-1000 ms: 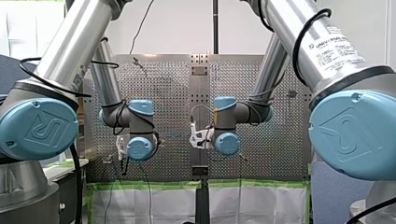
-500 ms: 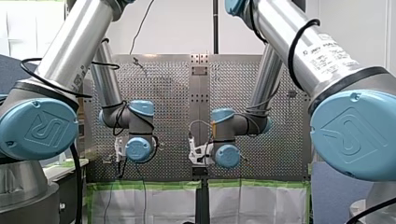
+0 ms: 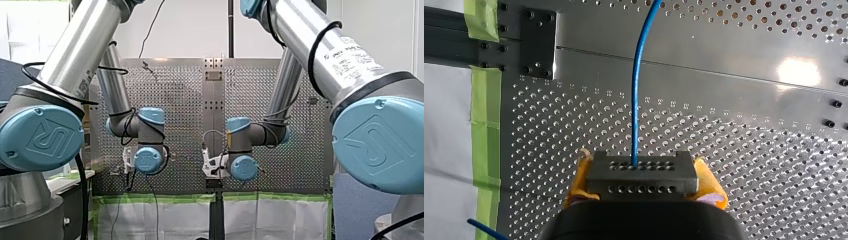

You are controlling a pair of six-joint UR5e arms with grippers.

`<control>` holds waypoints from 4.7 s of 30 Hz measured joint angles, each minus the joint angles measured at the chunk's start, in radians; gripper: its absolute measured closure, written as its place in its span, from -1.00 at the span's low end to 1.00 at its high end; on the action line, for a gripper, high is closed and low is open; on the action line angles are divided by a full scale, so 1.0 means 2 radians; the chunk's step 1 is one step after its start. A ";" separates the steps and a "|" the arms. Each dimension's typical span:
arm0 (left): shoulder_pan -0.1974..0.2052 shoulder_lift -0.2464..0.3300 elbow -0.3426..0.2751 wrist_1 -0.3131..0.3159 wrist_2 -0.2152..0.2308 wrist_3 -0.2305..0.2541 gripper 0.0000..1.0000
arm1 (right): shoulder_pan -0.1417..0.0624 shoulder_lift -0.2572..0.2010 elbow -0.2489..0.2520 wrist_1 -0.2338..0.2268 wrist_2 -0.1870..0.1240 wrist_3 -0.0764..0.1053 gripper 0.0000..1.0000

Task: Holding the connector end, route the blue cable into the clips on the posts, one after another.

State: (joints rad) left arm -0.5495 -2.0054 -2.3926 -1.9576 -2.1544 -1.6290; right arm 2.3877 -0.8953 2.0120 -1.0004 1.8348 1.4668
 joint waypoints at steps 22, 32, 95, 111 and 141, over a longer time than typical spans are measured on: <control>-0.012 0.012 0.001 -0.012 -0.012 0.012 1.00 | -0.006 -0.007 -0.007 0.007 0.006 -0.005 1.00; -0.041 0.061 0.001 -0.061 -0.050 0.021 1.00 | -0.006 -0.050 -0.050 0.050 -0.011 0.012 1.00; 0.154 0.303 0.168 -0.369 0.055 -0.034 1.00 | -0.006 -0.182 -0.224 0.241 -0.160 0.089 1.00; 0.181 0.302 0.239 -0.414 0.064 -0.046 1.00 | -0.005 -0.181 -0.260 0.248 -0.175 0.108 1.00; 0.256 0.295 0.268 -0.431 0.127 -0.045 1.00 | 0.007 -0.133 -0.350 0.260 -0.190 0.129 1.00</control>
State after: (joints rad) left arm -0.0380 -1.4157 -1.8560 -2.8200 -1.9002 -1.7184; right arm 2.4012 -1.1608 1.3125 -0.4798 1.4556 1.7239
